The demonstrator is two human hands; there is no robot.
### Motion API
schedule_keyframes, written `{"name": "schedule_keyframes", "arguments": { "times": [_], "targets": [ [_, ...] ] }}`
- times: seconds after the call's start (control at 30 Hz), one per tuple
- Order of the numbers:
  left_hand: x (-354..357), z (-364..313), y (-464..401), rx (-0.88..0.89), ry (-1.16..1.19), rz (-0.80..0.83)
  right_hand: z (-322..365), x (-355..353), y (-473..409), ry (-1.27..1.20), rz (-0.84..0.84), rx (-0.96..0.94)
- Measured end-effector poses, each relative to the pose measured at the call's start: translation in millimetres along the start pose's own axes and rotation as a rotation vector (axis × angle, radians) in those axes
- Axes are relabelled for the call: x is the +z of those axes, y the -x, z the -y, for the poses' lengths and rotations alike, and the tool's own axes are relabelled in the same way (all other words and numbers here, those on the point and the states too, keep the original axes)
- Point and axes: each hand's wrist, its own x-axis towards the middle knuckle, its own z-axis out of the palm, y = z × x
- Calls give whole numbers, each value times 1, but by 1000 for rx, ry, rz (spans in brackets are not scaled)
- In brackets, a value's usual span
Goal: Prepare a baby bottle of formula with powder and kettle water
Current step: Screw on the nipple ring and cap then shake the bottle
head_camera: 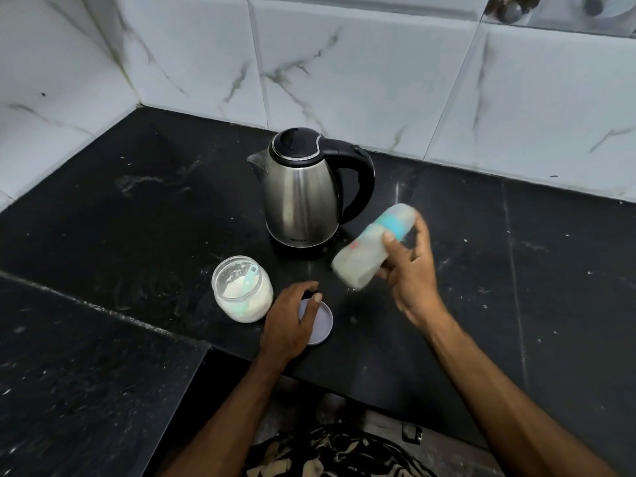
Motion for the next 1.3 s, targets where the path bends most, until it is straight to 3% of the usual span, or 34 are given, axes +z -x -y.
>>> {"name": "schedule_keyframes", "arguments": {
  "times": [0.07, 0.13, 0.27, 0.33, 0.5, 0.53, 0.67, 0.73, 0.87, 0.9, 1.03, 1.1, 1.23, 1.3],
  "targets": [
    [0, 2, 0, 9, 6, 9, -8, 1, 16, 203, 205, 77],
    [0, 2, -1, 12, 14, 11, -10, -2, 19, 294, 272, 91],
    [0, -1, 0, 10, -3, -8, 4, -8, -6, -9, -37, -37],
    [-1, -2, 0, 10, -5, -6, 4, -9, -8, -77, -75, -47],
    [0, 1, -1, 12, -4, 5, -5, -4, 17, 330, 308, 89],
    [0, 1, -1, 8, -3, 5, -3, -4, 14, 314, 292, 61],
    [0, -1, 1, 7, -3, -6, 16, -3, -12, -16, -38, -82],
    [0, -1, 1, 3, 2, -5, 16, -1, -12, -42, -59, -77],
    [0, 2, 0, 27, 13, 14, 4, 6, 15, 339, 334, 42],
    [-1, 2, 0, 31, 13, 14, 3, 5, 15, 365, 362, 44],
    [0, -2, 1, 13, 2, -9, 15, 4, -8, 87, 20, -49],
    [0, -2, 1, 4, -2, -9, 14, 2, -10, 23, -37, -71],
    [0, 1, 0, 18, 5, 11, 1, 1, 12, 336, 302, 42],
    [0, 0, 0, 10, 1, 10, 3, -1, 10, 333, 308, 24]
  ]
}}
